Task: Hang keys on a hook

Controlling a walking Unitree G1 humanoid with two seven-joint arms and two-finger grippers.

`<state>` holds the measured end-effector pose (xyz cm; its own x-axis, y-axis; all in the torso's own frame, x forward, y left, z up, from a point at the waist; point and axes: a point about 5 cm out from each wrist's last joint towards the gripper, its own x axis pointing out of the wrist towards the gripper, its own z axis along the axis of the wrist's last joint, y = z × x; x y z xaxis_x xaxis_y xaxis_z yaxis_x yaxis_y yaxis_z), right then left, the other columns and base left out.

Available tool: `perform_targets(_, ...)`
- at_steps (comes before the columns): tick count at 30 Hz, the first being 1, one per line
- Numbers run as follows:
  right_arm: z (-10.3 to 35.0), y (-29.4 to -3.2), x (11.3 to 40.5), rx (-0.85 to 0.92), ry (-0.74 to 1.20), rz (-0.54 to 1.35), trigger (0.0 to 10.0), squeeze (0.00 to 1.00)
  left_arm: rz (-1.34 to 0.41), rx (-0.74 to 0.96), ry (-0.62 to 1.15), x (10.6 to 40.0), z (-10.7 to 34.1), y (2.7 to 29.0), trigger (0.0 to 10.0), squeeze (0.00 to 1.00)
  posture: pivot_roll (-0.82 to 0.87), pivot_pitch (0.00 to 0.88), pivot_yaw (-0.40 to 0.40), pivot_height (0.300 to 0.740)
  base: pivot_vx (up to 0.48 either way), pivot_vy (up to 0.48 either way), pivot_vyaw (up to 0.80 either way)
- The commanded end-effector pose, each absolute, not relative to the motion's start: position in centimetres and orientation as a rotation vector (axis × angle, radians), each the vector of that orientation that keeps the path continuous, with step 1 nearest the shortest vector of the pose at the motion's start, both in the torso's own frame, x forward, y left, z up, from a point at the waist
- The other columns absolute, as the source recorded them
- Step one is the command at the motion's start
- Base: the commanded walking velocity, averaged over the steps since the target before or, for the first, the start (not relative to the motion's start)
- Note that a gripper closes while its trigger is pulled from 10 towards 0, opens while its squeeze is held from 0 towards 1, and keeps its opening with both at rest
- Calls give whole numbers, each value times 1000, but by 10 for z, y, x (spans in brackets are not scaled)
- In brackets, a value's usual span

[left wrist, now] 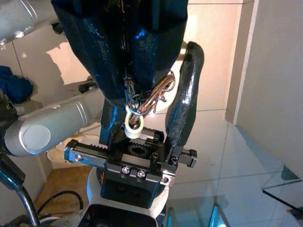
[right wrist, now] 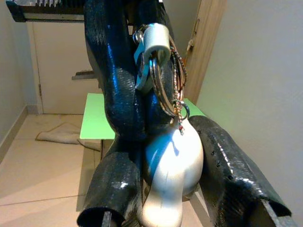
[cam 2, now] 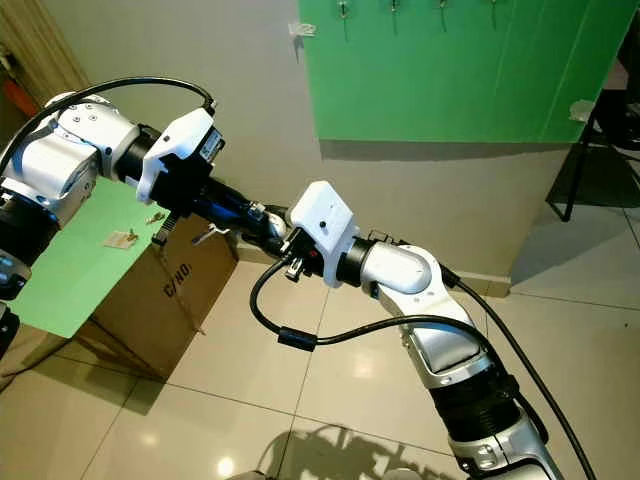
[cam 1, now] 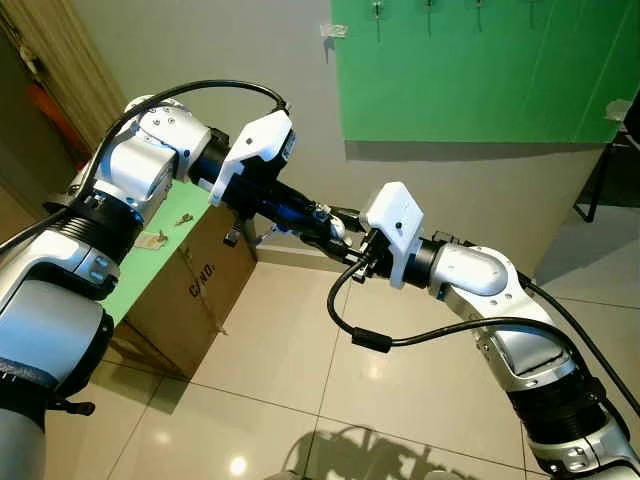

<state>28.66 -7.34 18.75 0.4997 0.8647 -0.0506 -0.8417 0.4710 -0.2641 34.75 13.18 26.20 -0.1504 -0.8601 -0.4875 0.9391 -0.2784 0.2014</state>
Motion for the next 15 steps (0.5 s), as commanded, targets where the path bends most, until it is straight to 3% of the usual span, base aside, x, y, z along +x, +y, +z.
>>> perform_targets(1,192,-71,282,-260,-115,1076,0,0,-1724,644,210,348,259,141,0,0,-253,10,185,740,0,0,0)
perform_targets(8,191,-71,283,-266,-111,1079,0,0,-1693,671,214,352,260,143,0,0,-253,6,184,740,0,0,0)
perform_targets(9,190,-71,283,-266,-111,1079,0,0,-1666,683,205,355,261,142,7137,0,-252,6,184,740,0,0,0)
perform_targets(11,190,-71,283,-267,-110,1079,0,0,-1647,692,198,356,261,141,7137,0,-252,5,184,740,0,0,0)
perform_targets(12,190,-71,283,-268,-110,1080,0,0,-1642,694,200,357,262,141,10000,0,-252,5,185,740,0,0,0)
perform_targets(15,189,-72,283,-269,-107,1084,0,0,-1635,691,206,358,262,141,10000,0,-253,2,183,740,0,0,0)
